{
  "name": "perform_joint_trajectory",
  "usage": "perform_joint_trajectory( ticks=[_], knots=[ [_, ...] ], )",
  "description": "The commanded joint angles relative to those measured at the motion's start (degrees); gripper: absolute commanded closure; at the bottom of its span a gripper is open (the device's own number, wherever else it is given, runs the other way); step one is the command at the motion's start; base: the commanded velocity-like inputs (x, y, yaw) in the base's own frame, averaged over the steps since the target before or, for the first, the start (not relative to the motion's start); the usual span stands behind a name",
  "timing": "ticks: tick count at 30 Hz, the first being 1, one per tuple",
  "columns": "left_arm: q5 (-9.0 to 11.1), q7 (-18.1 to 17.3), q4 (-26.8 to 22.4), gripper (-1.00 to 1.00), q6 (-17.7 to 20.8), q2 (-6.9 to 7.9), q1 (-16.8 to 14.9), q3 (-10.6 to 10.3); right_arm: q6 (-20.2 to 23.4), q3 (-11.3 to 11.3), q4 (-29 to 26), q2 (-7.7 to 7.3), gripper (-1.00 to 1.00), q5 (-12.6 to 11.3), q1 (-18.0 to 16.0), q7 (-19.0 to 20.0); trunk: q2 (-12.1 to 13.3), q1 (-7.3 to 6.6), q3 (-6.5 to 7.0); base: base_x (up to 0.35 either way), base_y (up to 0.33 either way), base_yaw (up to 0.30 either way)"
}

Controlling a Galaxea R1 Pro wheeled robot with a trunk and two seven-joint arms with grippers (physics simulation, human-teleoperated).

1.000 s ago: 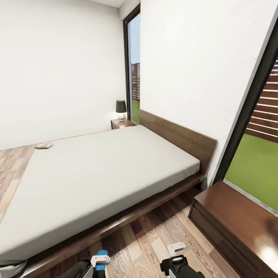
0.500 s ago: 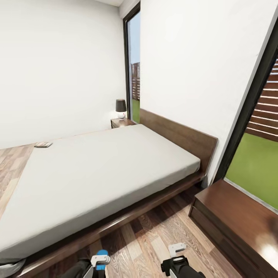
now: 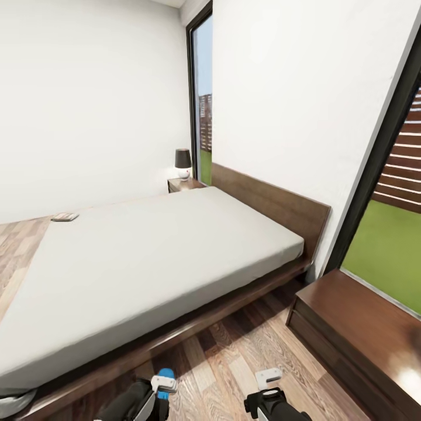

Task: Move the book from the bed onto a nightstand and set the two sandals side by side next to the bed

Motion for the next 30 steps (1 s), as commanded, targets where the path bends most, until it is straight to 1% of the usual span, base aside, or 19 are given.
perform_joint_trajectory(
  ticks=[1, 3, 4, 5, 6, 9, 10, 13, 16, 17, 19, 20, 23, 24, 27, 28, 30],
  knots=[
    [-0.15, 0.71, -3.41, 1.0, 2.94, 0.09, 0.1, -3.01, 0.48, 0.42, -0.1, -0.02, -1.0, 0.03, -0.02, -0.28, -0.45, 0.22, -0.24, 0.0, 0.0, 0.0],
    [-0.4, 0.93, -7.46, 1.0, 5.37, 0.21, 0.18, -5.75, 0.48, 0.42, -0.09, -0.02, -1.0, 0.04, -0.02, -0.28, -0.45, 0.22, -0.24, 0.0, 0.0, 0.0],
    [-0.54, 1.08, -12.1, 1.0, 7.52, 0.32, 0.24, -8.35, 0.46, 0.42, -0.09, -0.03, -1.0, 0.07, -0.02, -0.28, -0.45, 0.22, -0.24, 0.0, 0.0, 0.0],
    [-0.6, 1.13, -14.43, 1.0, 8.53, 0.36, 0.27, -9.46, 0.44, 0.42, -0.08, -0.03, -1.0, 0.08, -0.02, -0.28, -0.45, 0.22, -0.24, 0.0, 0.0, 0.0],
    [-0.76, 1.2, -18.53, 1.0, 10.36, 0.45, 0.38, -11.17, 0.46, 0.42, -0.08, -0.03, -1.0, 0.09, -0.02, -0.28, -0.45, 0.22, -0.24, 0.0, 0.0, 0.0],
    [-0.89, 1.28, -23.39, 1.0, 12.51, 0.54, 0.53, -12.96, 0.43, 0.42, -0.08, -0.03, -1.0, 0.11, -0.02, -0.28, -0.45, 0.22, -0.24, 0.0, 0.0, 0.0],
    [-0.9, 1.29, -24.09, 1.0, 12.81, 0.56, 0.56, -13.21, 0.42, 0.42, -0.08, -0.03, -1.0, 0.12, -0.02, -0.28, -0.45, 0.22, -0.24, 0.0, 0.0, 0.0],
    [-1.04, 1.31, -25.92, 1.0, 13.55, 0.59, 0.63, -13.96, 0.35, 0.43, -0.08, -0.03, -1.0, 0.15, -0.02, -0.28, -1.65, 0.88, -0.78, 0.0, 0.0, 0.0],
    [-1.08, 1.29, -26.54, 1.0, 13.81, 0.6, 0.7, -14.79, 0.37, 0.43, -0.08, -0.06, -1.0, 0.18, -0.02, -0.28, -2.85, 1.54, -1.32, 0.0, 0.0, 0.0],
    [-1.1, 1.27, -26.8, 1.0, 13.91, 0.6, 0.71, -15.62, 0.38, 0.41, -0.08, -0.13, -1.0, 0.23, -0.02, -0.28, -3.25, 1.76, -1.5, 0.0, 0.0, 0.0],
    [-1.11, 1.26, -26.94, 1.0, 14.01, 0.6, 0.73, -16.54, 0.38, 0.38, -0.08, -0.33, -1.0, 0.24, -0.02, -0.28, -4.05, 2.2, -1.86, 0.0, 0.0, 0.0],
    [-1.11, 1.22, -27.06, 1.0, 14.07, 0.6, 0.75, -17.48, 0.41, 0.33, -0.08, -0.57, -1.0, 0.23, -0.02, -0.28, -4.46, 2.42, -2.04, 0.0, 0.0, 0.0],
    [-1.12, 1.19, -27.19, 1.0, 14.21, 0.61, 0.76, -19.04, 0.4, 0.29, -0.08, -0.78, -1.0, 0.23, -0.02, -0.29, -5.66, 3.08, -2.58, 0.0, 0.0, 0.0],
    [-1.09, 1.18, -27.27, 1.0, 14.53, 0.61, 0.76, -20.22, 0.36, 0.27, -0.08, -0.85, -1.0, 0.23, -0.02, -0.3, -6.06, 3.3, -2.76, 0.0, 0.0, 0.0],
    [-0.98, 1.17, -27.56, 1.0, 15.07, 0.61, 0.77, -22.11, 0.27, 0.26, -0.08, -0.95, -1.0, 0.23, -0.02, -0.32, -7.26, 3.96, -3.3, 0.0, 0.0, 0.0],
    [-0.94, 1.21, -28.15, 1.0, 15.34, 0.61, 0.77, -23.29, 0.2, 0.25, -0.11, -1.0, -1.0, 0.22, -0.02, -0.33, -7.66, 4.18, -3.48, 0.0, 0.0, 0.0],
    [-0.93, 1.25, -29.12, 1.0, 15.52, 0.66, 0.8, -24.21, 0.14, 0.25, -0.11, -1.03, -1.0, 0.26, -0.02, -0.34, -8.47, 4.62, -3.84, 0.0, 0.0, 0.0]
  ],
)
